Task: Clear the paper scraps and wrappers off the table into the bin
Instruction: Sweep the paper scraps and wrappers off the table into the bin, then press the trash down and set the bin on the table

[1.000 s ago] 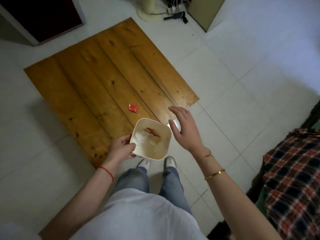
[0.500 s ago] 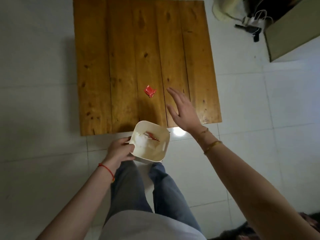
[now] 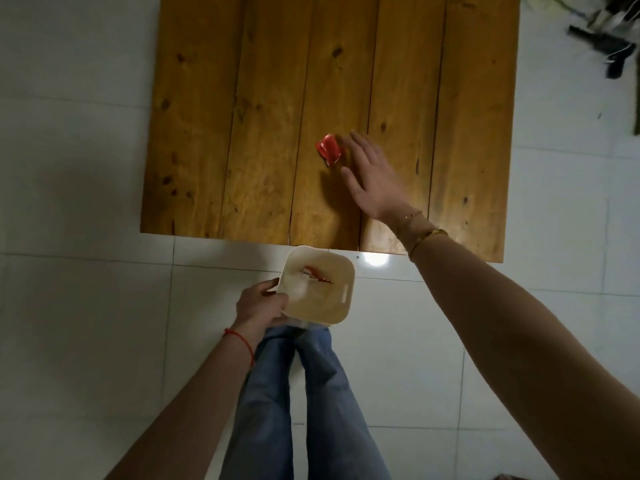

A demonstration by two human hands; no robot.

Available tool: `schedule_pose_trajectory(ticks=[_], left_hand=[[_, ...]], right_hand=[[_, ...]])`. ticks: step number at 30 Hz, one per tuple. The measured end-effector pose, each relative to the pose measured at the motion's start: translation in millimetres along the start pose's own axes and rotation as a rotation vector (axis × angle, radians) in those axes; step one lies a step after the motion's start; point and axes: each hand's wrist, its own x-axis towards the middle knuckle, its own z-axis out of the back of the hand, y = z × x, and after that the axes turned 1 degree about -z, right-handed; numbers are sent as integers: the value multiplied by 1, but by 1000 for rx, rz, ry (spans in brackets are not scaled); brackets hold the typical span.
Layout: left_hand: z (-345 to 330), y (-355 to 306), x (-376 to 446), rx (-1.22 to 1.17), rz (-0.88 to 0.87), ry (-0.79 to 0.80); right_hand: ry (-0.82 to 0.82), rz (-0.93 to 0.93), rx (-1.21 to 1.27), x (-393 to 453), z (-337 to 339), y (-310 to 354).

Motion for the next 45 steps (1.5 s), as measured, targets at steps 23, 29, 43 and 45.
schedule_pose_trajectory(ticks=[23, 29, 43, 45], left_hand=[[-22, 8, 31, -187, 34, 34], [-20, 9, 31, -192, 43, 32], [-13, 26, 14, -218, 23, 63], [-9, 29, 5, -213, 2, 62]], right_hand=[[147, 258, -4, -3, -44, -16], [182, 270, 57, -47, -62, -7], [100, 184, 147, -175, -100, 22], [-6, 94, 163, -178, -93, 27]])
